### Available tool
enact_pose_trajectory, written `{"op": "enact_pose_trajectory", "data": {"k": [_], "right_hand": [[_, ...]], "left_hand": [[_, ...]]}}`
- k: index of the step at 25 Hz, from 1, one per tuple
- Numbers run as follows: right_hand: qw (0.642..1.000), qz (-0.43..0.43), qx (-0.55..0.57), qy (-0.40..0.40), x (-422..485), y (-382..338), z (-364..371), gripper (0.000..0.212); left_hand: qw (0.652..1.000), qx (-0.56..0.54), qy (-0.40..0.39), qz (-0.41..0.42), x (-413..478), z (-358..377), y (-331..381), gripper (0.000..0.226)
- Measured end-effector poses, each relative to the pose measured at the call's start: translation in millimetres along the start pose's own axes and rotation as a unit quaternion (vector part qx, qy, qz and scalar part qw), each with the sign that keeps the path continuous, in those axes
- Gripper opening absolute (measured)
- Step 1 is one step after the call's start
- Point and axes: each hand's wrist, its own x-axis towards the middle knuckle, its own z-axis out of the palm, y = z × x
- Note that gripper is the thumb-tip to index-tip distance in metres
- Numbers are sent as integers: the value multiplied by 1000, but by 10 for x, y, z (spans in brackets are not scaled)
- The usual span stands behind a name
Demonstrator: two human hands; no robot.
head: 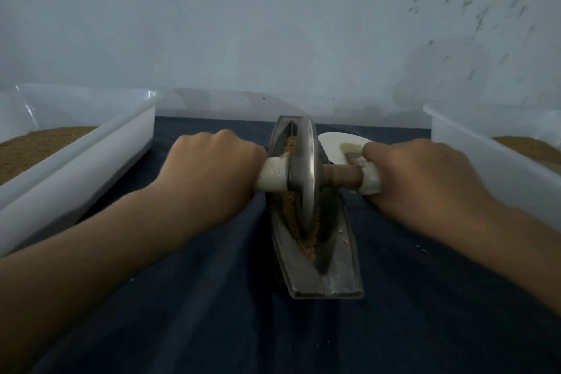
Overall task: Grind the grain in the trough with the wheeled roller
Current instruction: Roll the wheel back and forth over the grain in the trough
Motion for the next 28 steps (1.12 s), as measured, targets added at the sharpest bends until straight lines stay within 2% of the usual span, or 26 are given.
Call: {"op": "enact_pose_trajectory", "data": {"k": [4, 7, 8, 11, 13, 16, 20, 22, 25, 28], "right_hand": [[999, -33, 31, -7, -236, -4, -302, 29], [1000, -7, -14, 14, -112, -28, -98, 30], [999, 11, -37, 20, 9, -40, 34, 28], [997, 61, -48, -8, 548, -43, 368, 18], [996, 66, -48, -25, 816, 0, 471, 12], [998, 48, -41, -20, 683, 23, 410, 12], [999, 8, 23, -36, 15, 10, 15, 21], [999, -7, 37, -36, -195, 12, -201, 20], [1000, -8, 10, -28, -231, -10, -283, 26], [998, 12, -65, 1, 75, -85, 18, 29]], "left_hand": [[997, -17, 57, 40, -307, -324, -95, 42], [1000, 8, 14, 14, -130, -136, -59, 46], [1000, 29, 9, -1, -39, 17, -20, 40], [997, -1, 33, -69, 432, 405, 26, 5], [996, -11, 22, -85, 621, 502, 3, 11], [998, -28, 14, -49, 556, 455, -54, 6], [998, -36, -38, 32, 146, 148, -262, 24], [998, -15, -20, 56, -47, -23, -333, 26], [999, -8, -24, 43, -110, -67, -302, 22], [999, -18, -36, -7, 72, 189, -189, 14]]}}
